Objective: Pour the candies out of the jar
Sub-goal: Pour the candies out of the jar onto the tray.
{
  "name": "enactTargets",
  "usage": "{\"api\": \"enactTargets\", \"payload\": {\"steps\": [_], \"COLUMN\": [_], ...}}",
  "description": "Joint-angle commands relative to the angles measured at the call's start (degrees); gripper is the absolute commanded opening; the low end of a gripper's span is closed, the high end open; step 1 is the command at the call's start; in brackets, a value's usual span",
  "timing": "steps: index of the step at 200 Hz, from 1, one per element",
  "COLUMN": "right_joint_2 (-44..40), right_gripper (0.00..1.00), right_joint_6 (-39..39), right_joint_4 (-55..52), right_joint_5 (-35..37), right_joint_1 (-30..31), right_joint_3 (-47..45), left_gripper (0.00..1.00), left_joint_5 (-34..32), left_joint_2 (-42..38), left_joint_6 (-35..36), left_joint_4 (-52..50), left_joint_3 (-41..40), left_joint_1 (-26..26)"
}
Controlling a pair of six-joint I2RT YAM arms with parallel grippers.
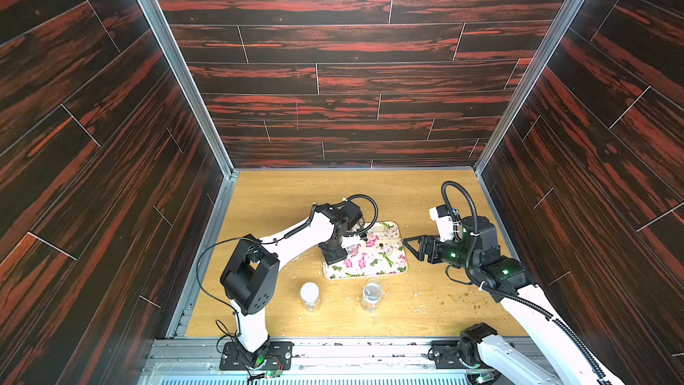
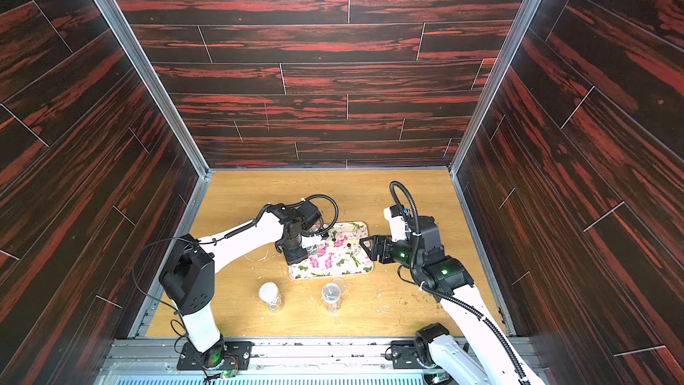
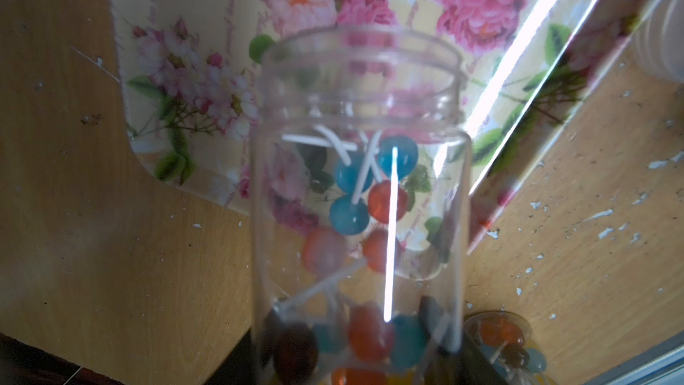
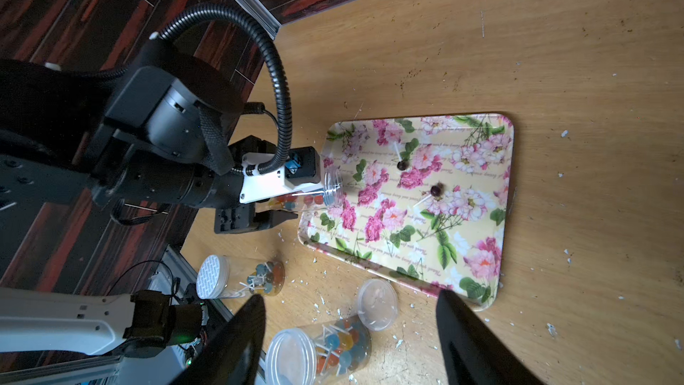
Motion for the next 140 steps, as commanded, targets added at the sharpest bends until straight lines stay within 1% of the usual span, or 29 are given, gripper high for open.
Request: {"api": "enactTargets", "payload": {"steps": [1,47,90,140], "right_joint_2": [0.2,-1.9,-2.8,-3.8], "right_gripper": [0.75,0.76,0.76,0.76], "right_joint_6": [-0.7,0.3,0.4,-0.7], "right_joint_4": [-0.4,0.4,0.9,-1.1], "right_joint_5": [-1.2,-0.2,-1.0,-0.5], "right_joint_1": [-0.2,-0.2,-0.2,-0.2], "right_joint_3": [0.5,-1.4,-2.6,-1.3], "left_gripper": [0.44,0.44,0.44,0.44], "left_joint_5": [-1.0,-1.4,-2.2,-3.4], "left_joint_2": [0.6,1.3,2.7,4.5], "left_joint_6": [1.3,1.6,1.9,2.4], "left_joint_4": [-3.1,-3.9,-6.1,-8.7], "left_joint_3": [1.7,2.4,4.2,5.7], "left_joint_1": [-0.2,-0.2,-0.2,-0.2]}}
